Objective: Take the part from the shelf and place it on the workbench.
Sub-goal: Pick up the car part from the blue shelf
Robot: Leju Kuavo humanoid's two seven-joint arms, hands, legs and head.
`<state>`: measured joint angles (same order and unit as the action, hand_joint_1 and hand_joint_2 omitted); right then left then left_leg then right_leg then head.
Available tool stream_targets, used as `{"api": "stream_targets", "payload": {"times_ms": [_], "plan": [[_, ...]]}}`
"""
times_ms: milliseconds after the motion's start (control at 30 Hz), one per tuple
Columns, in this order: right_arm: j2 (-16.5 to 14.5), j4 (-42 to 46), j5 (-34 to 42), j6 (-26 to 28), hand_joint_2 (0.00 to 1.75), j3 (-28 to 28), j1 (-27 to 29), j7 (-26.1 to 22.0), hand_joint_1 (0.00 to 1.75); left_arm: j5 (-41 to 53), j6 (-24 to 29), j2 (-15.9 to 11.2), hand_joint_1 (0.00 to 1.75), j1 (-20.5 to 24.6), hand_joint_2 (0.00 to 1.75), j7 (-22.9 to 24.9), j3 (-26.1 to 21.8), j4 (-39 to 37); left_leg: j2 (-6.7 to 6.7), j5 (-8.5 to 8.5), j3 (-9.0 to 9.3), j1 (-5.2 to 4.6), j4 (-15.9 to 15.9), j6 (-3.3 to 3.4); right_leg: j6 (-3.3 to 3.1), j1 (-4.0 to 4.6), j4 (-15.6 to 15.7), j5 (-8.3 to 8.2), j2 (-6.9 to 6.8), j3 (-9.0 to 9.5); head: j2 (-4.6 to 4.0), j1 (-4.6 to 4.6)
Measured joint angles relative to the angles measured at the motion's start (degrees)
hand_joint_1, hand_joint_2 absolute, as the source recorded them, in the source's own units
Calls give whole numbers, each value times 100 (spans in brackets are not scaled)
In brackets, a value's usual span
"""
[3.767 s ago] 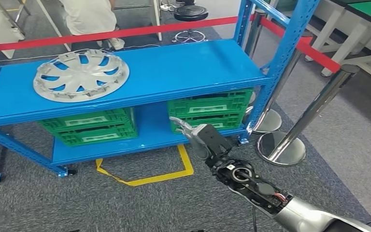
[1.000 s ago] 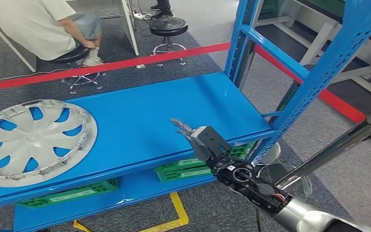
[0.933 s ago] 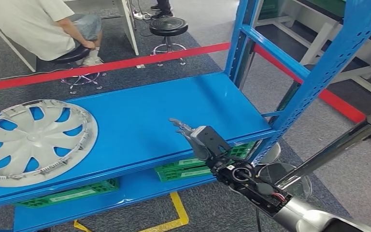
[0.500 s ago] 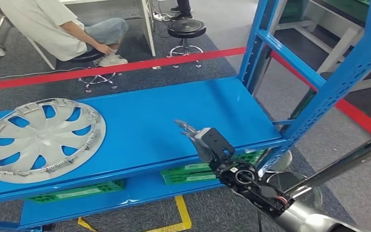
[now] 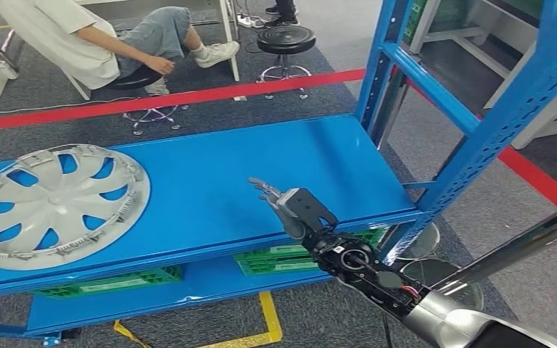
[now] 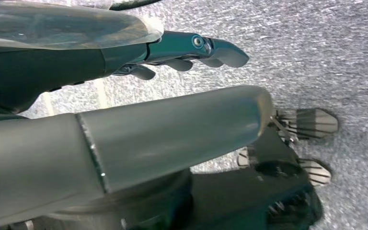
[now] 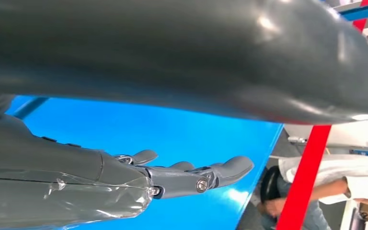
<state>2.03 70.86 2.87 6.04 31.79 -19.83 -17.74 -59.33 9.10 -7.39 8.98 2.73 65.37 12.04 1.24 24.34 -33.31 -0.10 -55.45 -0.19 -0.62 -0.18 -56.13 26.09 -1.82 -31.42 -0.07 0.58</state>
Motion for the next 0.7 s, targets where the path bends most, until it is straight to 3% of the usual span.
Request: {"api": "stream_targets", "payload": {"times_ms": [100, 167, 267, 300, 333, 367, 433, 500, 567, 633, 700], "plan": [[-9, 1, -24, 10, 0, 3, 1, 14, 0, 18, -4, -2, 0, 4, 0, 3, 1, -2, -35, -27, 48, -12, 132, 24, 69, 13, 13, 28, -56, 14, 0, -7], [-13, 3, -39, 18, 0, 3, 2, 24, 0, 25, -5, -1, 0, -2, 0, 8, 2, -2, -79, -56, 85, 30, 184, 58, 126, 8, -163, 163, 9, -50, 0, -37], [-13, -1, -47, 25, 0, 1, 23, 34, 0, 31, -8, 2, 0, 4, 0, 13, 2, -3, -146, -62, 115, 51, 205, 98, 189, -16, -1209, 704, 140, -501, 0, -128], [-13, -3, -47, 26, 0, 1, 38, 39, 0, 32, -9, 3, 0, 4, 0, 15, 2, -3, -176, -59, 118, 51, 204, 101, 203, -24, -1552, 824, 150, -659, 0, -147], [-13, -5, -49, 26, 0, 1, 51, 44, 0, 33, -11, 4, 0, 1, 0, 19, 2, -3, -214, -54, 123, 53, 202, 99, 215, -34, -1699, 828, 154, -734, 0, -159], [-13, -7, -51, 29, 0, 1, 61, 50, 0, 34, -15, 7, 0, -1, 0, 22, 2, -3, -257, -48, 135, 58, 199, 92, 223, -46, -1625, 718, 158, -704, 0, -176], [-13, -8, -55, 39, 0, -1, 64, 57, 0, 35, -19, 13, 0, -3, 0, 26, 2, -3, -347, -22, 174, 74, 188, 54, 229, -79, -868, 287, 216, -359, 0, -226], [-13, -11, -56, 48, 0, 0, 62, 60, 0, 37, -20, 16, 0, 8, 0, 28, 2, -4, -421, 3, 169, 68, 148, -5, 219, -104, -188, 47, 368, -31, 0, -257], [-14, -14, -60, 50, 0, 3, 69, 64, 0, 38, -19, 15, 0, 12, 0, 34, 3, -7, -485, -12, 121, 68, 126, -73, 176, -91, -24, 48, 443, 59, 0, -243], [-15, -13, -79, 57, 0, 2, 65, 73, 0, 40, -19, 10, 0, -1, 0, 39, 4, -9, -515, -19, 100, 86, 120, -137, 109, -87, -2, 37, 387, 79, 0, -236], [-16, -12, -130, 64, 0, -1, 37, 99, 0, 48, -19, 10, 0, 5, 0, 39, 4, -10, -389, 142, -33, 87, -158, -191, 39, -103, 41, 16, 315, 106, 0, -184]]}}
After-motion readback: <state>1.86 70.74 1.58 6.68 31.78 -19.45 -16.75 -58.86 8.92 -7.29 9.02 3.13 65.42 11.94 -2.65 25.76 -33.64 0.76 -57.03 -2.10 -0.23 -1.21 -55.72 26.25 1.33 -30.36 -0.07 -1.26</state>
